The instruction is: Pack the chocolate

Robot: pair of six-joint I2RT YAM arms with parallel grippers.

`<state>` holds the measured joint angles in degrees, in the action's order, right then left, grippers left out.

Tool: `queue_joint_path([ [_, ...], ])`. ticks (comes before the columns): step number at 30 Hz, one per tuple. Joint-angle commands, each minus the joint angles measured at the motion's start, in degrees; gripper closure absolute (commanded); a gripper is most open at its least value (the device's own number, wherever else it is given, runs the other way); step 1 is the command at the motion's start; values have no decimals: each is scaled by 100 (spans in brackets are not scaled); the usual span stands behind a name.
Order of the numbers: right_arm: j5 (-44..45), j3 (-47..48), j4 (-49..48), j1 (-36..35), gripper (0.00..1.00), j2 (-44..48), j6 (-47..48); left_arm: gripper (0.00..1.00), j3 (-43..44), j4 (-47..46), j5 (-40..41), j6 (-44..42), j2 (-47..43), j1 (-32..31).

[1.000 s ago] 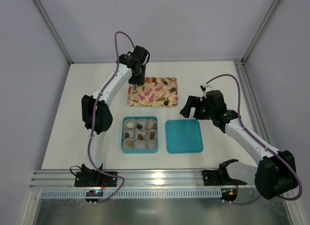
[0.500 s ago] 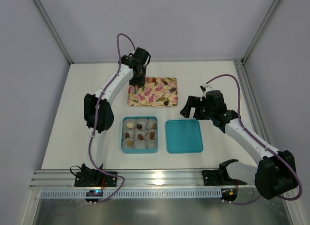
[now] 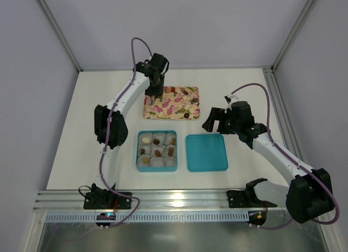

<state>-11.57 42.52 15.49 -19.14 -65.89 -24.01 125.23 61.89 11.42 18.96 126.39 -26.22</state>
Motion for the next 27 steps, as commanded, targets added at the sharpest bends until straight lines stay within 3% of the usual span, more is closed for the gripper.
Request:
queue_joint_path([
  [1,15,-25,-195,-20,0,76,63,63,46,-186,88,-94,-255,29],
  [27,-3,-60,-213,-20,0,138,37,62,19,-116,150,-138,-404,29],
])
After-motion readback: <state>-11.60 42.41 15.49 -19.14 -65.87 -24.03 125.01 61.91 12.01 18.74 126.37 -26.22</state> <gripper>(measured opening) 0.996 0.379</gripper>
